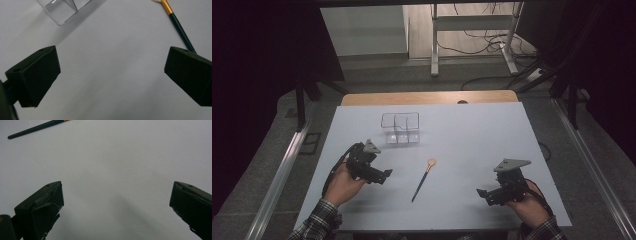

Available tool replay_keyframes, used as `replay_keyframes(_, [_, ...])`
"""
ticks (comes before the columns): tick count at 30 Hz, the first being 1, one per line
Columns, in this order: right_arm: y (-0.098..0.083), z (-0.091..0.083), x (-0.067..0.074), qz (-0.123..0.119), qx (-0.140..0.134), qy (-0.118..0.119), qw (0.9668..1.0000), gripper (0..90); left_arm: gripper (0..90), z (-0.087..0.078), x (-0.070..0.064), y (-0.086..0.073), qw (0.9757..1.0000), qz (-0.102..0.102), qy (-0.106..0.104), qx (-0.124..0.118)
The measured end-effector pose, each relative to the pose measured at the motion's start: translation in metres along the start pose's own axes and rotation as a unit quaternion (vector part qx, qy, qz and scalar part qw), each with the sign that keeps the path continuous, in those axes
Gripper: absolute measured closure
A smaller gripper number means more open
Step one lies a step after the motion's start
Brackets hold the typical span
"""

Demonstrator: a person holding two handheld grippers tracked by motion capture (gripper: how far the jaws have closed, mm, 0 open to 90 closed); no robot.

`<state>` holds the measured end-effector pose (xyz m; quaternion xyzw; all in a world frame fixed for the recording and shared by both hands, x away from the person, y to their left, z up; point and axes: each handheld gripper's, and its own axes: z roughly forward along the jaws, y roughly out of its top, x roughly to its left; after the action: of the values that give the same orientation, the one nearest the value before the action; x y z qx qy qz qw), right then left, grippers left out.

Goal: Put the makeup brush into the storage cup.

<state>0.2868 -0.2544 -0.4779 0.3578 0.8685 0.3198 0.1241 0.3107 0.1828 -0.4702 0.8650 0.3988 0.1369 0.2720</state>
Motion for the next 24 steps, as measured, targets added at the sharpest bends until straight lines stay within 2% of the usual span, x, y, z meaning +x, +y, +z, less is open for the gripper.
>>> replay_keyframes(5, [0.000, 0.000, 0.000, 0.000, 0.000, 0.000, 1.0000, 0.0, 1.2, 0.005, 0.000, 0.006, 0.9999, 0.009, 0.007, 0.009])
replay_keyframes(14, [0.000, 0.001, 0.000, 0.000, 0.002, 0.001, 1.0000, 0.0, 1.4, 0.013, 0.003, 0.016, 0.9997, 0.004, 0.009, 0.025])
replay_keyframes(19, [0.000, 0.001, 0.000, 0.001, 0.004, 0.000, 1.0000, 0.0, 1.7, 0.017, 0.001, 0.019, 0.9991, 0.001, 0.015, 0.038])
replay_keyframes(24, [0.000, 0.001, 0.000, 0.000, 0.005, 0.000, 1.0000, 0.0, 2.3, 0.019, -0.002, 0.022, 0.9988, -0.005, 0.012, 0.047])
